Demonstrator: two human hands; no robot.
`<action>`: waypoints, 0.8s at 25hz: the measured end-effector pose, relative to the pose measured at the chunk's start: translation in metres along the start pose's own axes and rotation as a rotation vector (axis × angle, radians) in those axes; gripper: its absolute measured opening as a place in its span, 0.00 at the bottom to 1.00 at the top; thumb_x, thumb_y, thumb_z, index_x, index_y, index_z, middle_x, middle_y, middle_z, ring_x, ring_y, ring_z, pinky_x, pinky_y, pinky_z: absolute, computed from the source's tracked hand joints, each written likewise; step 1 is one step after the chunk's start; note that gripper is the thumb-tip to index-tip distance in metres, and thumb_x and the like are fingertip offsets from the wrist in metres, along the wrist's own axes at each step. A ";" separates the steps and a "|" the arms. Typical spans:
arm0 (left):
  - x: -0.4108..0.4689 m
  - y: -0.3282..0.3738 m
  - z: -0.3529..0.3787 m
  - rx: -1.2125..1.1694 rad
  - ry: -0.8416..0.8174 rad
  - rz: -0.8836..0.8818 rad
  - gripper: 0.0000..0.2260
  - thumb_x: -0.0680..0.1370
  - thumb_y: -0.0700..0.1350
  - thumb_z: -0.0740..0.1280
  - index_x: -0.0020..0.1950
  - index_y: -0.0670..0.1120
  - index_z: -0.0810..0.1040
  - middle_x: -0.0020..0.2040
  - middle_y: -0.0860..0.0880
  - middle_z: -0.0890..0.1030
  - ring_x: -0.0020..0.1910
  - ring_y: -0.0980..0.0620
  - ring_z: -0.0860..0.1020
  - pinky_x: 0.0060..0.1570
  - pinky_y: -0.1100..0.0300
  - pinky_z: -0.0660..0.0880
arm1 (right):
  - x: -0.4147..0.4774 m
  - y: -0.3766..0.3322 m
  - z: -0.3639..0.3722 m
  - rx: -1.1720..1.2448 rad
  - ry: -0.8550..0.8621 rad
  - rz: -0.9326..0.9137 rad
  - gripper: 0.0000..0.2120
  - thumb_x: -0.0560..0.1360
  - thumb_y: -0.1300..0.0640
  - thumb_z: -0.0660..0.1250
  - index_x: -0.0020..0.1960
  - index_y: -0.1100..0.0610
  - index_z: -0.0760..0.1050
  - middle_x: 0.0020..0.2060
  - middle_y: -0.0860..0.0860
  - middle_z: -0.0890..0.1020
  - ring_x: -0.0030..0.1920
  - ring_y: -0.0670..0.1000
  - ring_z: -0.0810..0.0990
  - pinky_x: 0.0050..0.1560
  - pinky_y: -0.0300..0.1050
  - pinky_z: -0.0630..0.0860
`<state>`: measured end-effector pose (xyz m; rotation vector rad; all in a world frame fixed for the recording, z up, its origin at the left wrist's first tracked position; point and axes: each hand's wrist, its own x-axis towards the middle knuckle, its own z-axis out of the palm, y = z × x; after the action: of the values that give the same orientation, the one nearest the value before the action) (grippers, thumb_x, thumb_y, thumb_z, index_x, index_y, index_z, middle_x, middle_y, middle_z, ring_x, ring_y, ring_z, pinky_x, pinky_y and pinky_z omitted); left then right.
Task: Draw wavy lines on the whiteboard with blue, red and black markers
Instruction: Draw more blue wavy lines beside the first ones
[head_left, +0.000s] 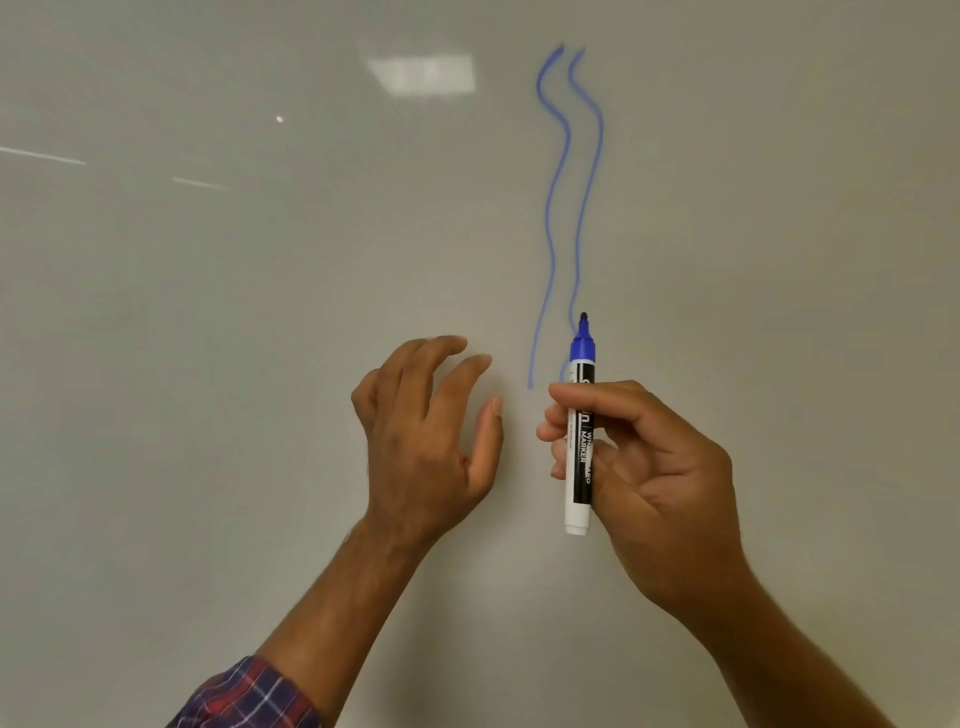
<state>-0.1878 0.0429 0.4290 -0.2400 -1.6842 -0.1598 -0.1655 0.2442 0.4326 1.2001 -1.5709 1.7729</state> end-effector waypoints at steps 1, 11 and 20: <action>0.014 -0.001 0.002 0.005 0.017 0.009 0.15 0.78 0.46 0.73 0.63 0.43 0.83 0.66 0.42 0.81 0.69 0.40 0.77 0.63 0.43 0.69 | 0.010 -0.005 -0.001 -0.016 0.031 -0.027 0.19 0.76 0.66 0.71 0.60 0.47 0.82 0.51 0.47 0.83 0.55 0.59 0.84 0.53 0.55 0.84; 0.145 -0.015 0.012 0.135 0.090 0.048 0.22 0.81 0.50 0.68 0.75 0.44 0.76 0.80 0.42 0.70 0.81 0.41 0.66 0.74 0.43 0.63 | 0.118 -0.050 -0.020 -0.190 0.269 -0.327 0.07 0.81 0.51 0.65 0.59 0.49 0.75 0.39 0.52 0.81 0.39 0.56 0.82 0.42 0.42 0.79; 0.162 -0.020 0.023 0.222 0.070 0.075 0.28 0.84 0.52 0.61 0.83 0.44 0.65 0.86 0.42 0.57 0.86 0.43 0.54 0.82 0.38 0.57 | 0.196 -0.047 -0.032 -0.301 0.431 -0.357 0.06 0.75 0.66 0.74 0.51 0.60 0.81 0.41 0.48 0.85 0.40 0.46 0.83 0.40 0.36 0.77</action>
<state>-0.2334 0.0398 0.5877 -0.1291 -1.6055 0.0738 -0.2343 0.2479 0.6252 0.8224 -1.2262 1.3889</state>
